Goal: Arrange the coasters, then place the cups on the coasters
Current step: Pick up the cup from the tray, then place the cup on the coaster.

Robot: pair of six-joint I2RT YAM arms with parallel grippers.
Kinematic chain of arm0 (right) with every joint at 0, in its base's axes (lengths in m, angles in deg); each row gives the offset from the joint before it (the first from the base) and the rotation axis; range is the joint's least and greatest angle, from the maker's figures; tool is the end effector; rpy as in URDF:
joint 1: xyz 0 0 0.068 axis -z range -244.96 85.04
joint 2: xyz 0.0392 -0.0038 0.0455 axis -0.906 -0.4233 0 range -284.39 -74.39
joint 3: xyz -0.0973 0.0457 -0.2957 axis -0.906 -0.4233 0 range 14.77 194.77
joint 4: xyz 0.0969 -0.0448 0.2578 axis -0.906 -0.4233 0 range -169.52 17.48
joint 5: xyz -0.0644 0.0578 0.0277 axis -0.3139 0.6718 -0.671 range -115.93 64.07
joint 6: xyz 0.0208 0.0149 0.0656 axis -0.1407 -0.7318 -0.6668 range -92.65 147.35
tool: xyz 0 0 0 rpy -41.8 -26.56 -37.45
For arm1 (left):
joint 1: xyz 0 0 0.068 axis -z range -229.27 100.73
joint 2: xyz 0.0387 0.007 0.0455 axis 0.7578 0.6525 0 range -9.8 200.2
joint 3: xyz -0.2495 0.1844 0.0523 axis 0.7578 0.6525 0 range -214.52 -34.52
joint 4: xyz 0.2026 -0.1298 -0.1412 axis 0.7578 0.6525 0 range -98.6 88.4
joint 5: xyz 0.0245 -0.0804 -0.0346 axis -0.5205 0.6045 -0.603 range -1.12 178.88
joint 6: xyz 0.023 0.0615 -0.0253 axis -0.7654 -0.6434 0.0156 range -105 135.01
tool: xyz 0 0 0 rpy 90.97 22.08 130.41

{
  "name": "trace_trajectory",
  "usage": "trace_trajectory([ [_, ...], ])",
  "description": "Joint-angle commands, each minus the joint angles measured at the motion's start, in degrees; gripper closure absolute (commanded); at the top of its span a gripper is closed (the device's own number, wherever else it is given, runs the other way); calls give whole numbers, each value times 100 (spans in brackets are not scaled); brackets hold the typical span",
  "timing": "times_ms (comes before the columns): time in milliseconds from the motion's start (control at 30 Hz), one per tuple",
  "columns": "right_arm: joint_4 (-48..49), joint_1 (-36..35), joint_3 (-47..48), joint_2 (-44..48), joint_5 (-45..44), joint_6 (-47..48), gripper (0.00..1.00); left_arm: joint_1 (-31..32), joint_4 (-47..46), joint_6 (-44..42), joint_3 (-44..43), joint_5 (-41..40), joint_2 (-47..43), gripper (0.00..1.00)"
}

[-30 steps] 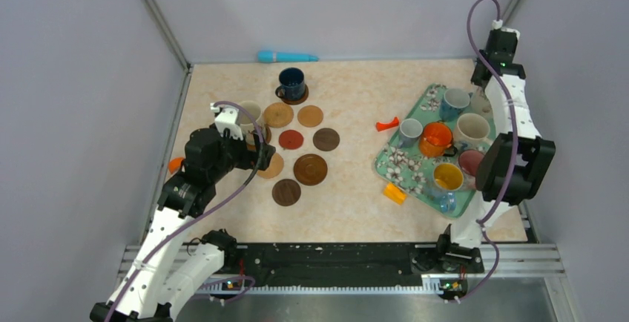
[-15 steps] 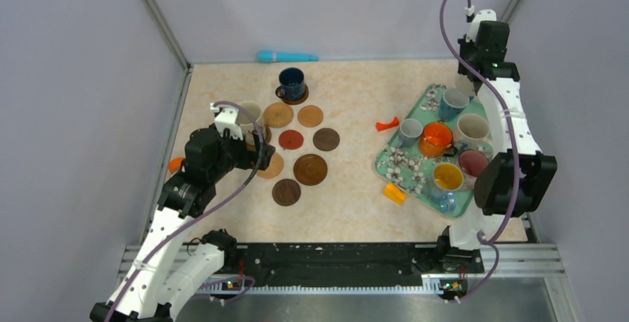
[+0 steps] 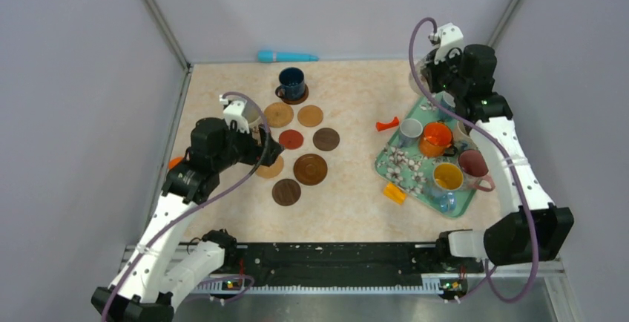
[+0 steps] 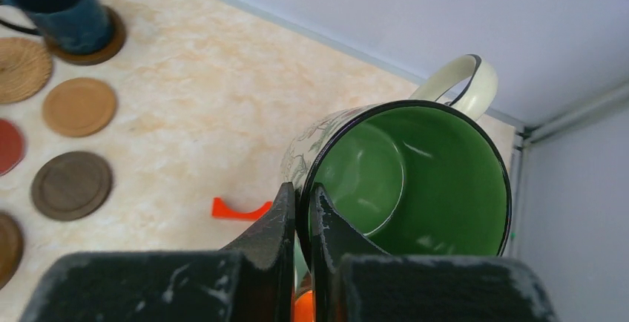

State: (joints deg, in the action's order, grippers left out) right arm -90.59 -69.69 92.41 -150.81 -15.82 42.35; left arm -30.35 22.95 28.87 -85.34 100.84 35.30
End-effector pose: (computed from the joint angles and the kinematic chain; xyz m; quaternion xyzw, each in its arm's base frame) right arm 0.3333 0.0378 0.4396 -0.1888 0.7791 0.0173 0.5976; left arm 0.1635 -0.0686 0.3603 0.0925 0.8393 -0.2338 0.4820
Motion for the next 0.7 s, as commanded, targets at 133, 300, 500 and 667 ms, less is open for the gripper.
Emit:
trace_trajectory([
  [133,1537,-618,-918,1248,755,356,100,24,-174,447,-1494,1109,820,14],
  [300,1501,-1516,-1589,1663,958,1405,100,33,-241,439,-2126,1181,1301,17],
  [500,1485,-2103,-2005,1900,1553,1691,100,54,-453,217,-2610,1573,1961,21],
  [667,1372,-2688,-2138,1929,1589,1962,100,399,-287,264,-3142,1379,2601,23],
])
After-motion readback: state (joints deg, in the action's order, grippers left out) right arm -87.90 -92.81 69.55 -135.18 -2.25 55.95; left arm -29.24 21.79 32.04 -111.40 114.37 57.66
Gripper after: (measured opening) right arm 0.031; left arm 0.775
